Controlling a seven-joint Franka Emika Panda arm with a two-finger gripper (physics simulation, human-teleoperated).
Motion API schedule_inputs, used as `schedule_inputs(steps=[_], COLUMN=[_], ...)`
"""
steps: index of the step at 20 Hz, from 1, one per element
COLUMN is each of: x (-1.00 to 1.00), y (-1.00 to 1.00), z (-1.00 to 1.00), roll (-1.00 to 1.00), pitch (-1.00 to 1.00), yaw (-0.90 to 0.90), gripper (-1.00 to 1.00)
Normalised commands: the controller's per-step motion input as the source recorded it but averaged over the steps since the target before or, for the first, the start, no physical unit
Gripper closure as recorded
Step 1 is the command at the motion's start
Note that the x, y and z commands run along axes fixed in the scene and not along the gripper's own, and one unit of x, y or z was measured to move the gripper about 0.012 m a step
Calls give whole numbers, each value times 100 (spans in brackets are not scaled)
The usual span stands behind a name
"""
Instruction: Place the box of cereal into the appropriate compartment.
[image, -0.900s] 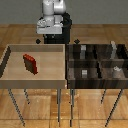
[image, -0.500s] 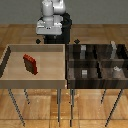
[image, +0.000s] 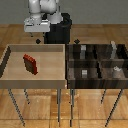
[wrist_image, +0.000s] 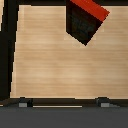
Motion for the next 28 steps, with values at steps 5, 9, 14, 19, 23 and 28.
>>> schedule_inputs(steps=[5,9,14,19,23,28], x=[20,75,100,0,0,0], y=[0,0,-4,-40,0,0], z=[40,0,0,0,0,0], roll=[0,0,0,0,0,0], pitch=[0,0,0,0,0,0], yaw=[0,0,0,0,0,0], gripper=[-100,-100,-100,-100,-100,-100])
